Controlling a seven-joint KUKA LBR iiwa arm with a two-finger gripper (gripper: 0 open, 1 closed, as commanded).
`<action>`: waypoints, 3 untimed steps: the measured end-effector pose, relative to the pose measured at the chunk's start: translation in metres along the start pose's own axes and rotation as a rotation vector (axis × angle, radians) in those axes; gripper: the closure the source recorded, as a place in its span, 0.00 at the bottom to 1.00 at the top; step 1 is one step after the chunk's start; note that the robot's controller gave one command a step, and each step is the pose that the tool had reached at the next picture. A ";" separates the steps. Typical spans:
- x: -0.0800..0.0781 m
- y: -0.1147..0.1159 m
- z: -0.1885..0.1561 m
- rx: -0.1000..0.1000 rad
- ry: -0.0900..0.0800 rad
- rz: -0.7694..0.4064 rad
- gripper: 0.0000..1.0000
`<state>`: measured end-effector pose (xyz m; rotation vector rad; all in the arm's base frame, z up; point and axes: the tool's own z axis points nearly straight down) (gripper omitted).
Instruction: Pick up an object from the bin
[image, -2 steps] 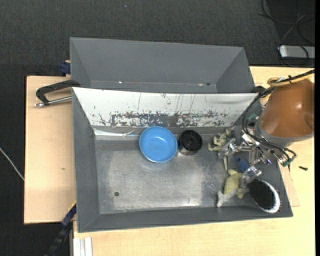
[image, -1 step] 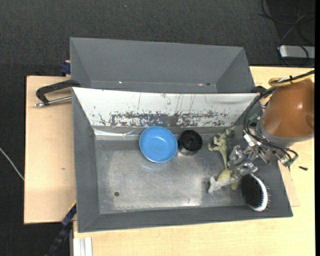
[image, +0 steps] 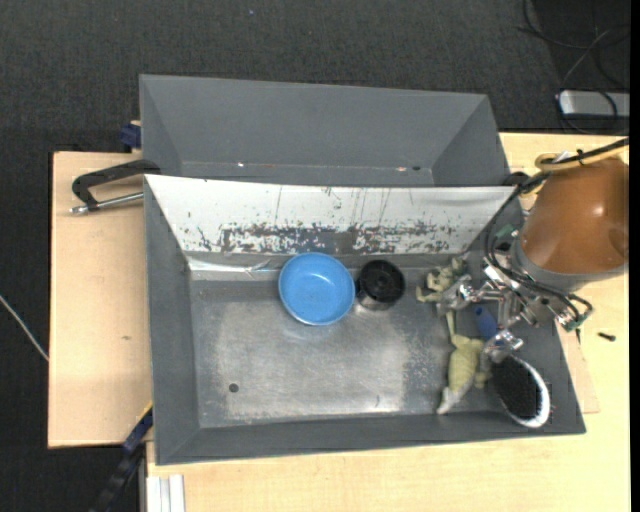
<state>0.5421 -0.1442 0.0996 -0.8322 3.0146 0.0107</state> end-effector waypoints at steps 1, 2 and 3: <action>0.002 0.017 0.013 -0.010 -0.014 -0.345 0.00; 0.011 0.009 0.014 -0.005 0.008 -0.343 1.00; 0.022 0.030 -0.125 0.010 0.006 -0.360 1.00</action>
Offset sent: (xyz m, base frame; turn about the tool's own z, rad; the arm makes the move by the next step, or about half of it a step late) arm -0.0234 -0.0043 -0.0288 -0.3833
